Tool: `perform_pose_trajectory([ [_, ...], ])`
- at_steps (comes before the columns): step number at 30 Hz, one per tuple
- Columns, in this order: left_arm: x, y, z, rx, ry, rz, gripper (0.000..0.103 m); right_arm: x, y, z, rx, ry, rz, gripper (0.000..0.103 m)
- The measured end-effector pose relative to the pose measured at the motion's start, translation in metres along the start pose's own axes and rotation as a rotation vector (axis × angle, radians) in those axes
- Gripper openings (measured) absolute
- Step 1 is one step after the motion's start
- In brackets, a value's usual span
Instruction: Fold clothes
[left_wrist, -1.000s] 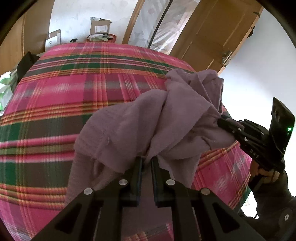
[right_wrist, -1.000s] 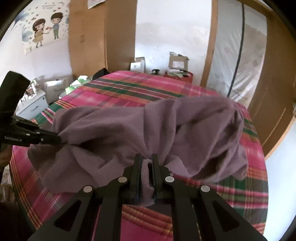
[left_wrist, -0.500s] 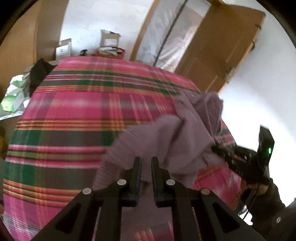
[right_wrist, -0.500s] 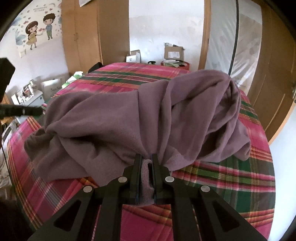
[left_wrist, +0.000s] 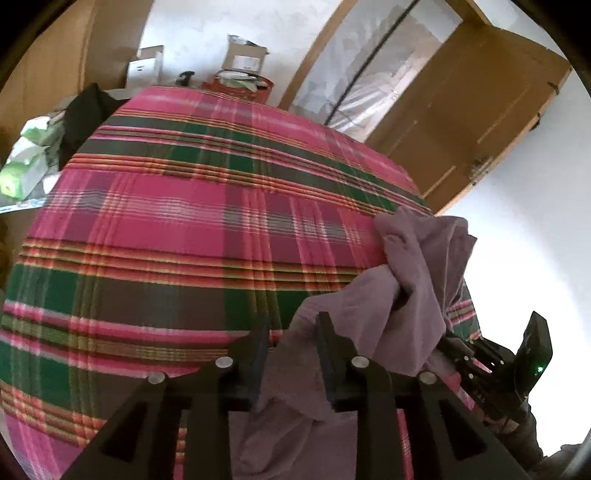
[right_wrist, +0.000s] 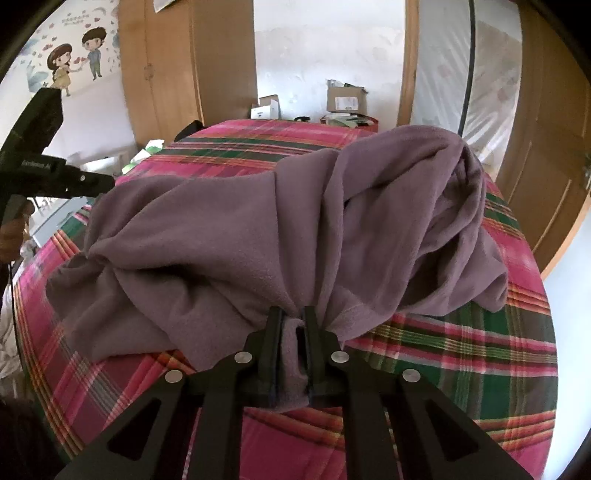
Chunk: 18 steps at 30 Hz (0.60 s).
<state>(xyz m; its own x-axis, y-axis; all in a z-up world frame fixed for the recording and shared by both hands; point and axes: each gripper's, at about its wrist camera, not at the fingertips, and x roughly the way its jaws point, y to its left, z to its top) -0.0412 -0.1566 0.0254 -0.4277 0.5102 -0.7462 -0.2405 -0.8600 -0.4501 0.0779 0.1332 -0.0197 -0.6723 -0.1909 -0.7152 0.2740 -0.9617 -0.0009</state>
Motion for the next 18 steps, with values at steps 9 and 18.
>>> perform_pose_trajectory([
  [9,0.017,0.012,0.002,-0.067,0.079,-0.112,0.031,0.003,0.002,0.001,-0.009,0.009,-0.007,0.012],
  [18,0.017,0.014,-0.010,-0.098,0.096,-0.201,0.031,0.007,0.004,0.003,-0.013,0.021,-0.017,0.012],
])
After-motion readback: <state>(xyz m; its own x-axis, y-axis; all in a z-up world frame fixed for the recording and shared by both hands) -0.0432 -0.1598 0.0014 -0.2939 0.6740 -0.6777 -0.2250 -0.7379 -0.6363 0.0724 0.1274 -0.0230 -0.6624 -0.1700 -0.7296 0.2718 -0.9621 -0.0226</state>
